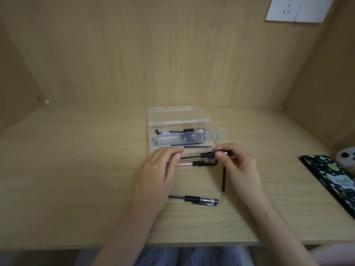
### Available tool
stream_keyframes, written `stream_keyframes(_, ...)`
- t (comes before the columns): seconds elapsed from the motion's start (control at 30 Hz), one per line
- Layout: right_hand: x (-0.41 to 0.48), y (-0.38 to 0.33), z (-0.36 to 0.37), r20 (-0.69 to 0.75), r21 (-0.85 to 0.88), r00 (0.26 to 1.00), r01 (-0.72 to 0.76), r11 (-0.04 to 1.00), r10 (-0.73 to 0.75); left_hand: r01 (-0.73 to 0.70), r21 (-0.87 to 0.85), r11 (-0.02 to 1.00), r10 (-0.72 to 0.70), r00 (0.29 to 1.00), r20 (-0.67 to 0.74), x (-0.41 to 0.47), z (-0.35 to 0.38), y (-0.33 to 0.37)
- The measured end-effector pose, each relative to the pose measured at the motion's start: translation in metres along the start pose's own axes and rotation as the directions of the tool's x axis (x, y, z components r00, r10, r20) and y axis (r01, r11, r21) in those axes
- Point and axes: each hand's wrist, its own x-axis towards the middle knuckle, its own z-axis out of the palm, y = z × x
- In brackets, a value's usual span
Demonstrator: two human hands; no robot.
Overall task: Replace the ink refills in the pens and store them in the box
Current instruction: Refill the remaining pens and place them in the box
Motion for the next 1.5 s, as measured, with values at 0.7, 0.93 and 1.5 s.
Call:
stream_keyframes(0.7, 0.085, -0.005, 0.015, -0.07, -0.082, 0.994, -0.088, 0.993, 0.082, -0.187, 0.149, 0.971, 0.168, 0.977, 0.132, 0.002, 0.016, -0.016)
stream_keyframes(0.93, 0.104, 0.016, 0.041, 0.059, -0.262, 0.997, -0.034, 0.965, 0.051, -0.179, 0.209, 0.961, 0.127, 0.962, 0.24, 0.001, 0.018, -0.014)
stream_keyframes(1.5, 0.01, -0.004, 0.002, 0.233, -0.184, 0.951, 0.246, 0.951, -0.201, -0.105, 0.062, 0.993, 0.107, 0.994, -0.037, 0.002, 0.007, -0.01)
